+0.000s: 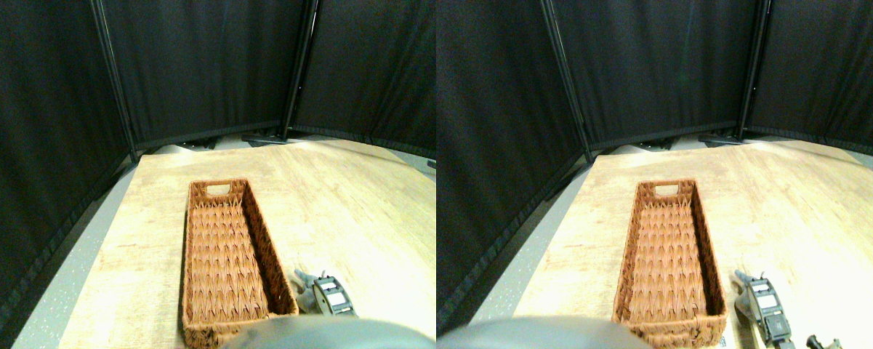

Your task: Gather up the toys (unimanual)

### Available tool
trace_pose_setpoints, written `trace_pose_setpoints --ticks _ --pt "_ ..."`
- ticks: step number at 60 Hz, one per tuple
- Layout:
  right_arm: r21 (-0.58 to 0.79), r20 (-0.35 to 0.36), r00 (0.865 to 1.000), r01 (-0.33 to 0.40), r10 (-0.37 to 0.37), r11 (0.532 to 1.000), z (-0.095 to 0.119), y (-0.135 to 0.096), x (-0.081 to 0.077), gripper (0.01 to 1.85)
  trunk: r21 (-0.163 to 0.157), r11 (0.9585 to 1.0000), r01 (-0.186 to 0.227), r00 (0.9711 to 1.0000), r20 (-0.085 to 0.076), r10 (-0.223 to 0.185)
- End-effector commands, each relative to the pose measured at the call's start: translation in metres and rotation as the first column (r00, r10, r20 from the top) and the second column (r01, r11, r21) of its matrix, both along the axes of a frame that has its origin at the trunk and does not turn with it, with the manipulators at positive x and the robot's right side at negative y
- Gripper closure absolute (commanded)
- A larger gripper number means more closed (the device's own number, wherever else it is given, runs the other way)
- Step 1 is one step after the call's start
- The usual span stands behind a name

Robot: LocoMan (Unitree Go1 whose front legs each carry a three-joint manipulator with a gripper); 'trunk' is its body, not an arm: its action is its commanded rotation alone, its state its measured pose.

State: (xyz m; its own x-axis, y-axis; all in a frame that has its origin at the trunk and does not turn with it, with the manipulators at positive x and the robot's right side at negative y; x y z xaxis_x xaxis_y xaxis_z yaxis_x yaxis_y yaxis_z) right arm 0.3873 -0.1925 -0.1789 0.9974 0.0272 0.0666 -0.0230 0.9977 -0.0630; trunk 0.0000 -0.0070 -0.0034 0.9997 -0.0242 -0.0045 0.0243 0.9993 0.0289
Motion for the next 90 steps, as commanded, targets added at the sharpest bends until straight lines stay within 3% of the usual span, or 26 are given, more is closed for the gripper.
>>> trace_pose_setpoints --ticks 1,21,35,39,43,63,71,77,90 --pt "-0.015 0.035 0.999 0.003 -0.002 1.000 0.007 0.000 0.000 1.80 -0.008 1.0000 -0.004 1.0000 0.001 0.004" --pt "-0.019 0.042 0.999 -0.004 0.005 1.000 0.010 -0.002 0.000 1.80 -0.008 1.0000 0.000 1.0000 0.003 0.000" --pt "0.079 0.080 0.997 -0.026 0.019 0.997 0.009 -0.005 0.002 1.77 -0.010 1.0000 0.002 1.0000 0.002 -0.002" --pt "0.249 0.109 0.993 -0.077 0.051 0.965 0.010 -0.008 0.004 1.62 -0.013 0.9999 0.003 1.0000 -0.001 -0.003" --pt "0.345 0.123 0.992 -0.063 0.021 0.936 0.013 -0.012 0.006 1.57 -0.015 0.9999 0.003 1.0000 0.001 -0.003" --pt "0.451 0.067 0.996 -0.086 0.063 0.888 0.023 -0.020 0.012 1.44 -0.036 0.9994 0.002 1.0000 -0.001 -0.002" --pt "0.515 0.049 0.996 -0.086 0.071 0.853 0.026 -0.023 0.015 1.43 -0.051 0.9987 -0.005 0.9999 -0.009 0.004" --pt "0.594 0.044 0.994 -0.103 0.095 0.798 0.027 -0.023 0.017 1.38 -0.069 0.9973 -0.023 0.9997 -0.007 0.023" --pt "0.663 0.036 0.994 -0.098 0.099 0.742 0.023 -0.016 0.019 1.30 -0.093 0.9942 -0.054 0.9985 -0.010 0.053"
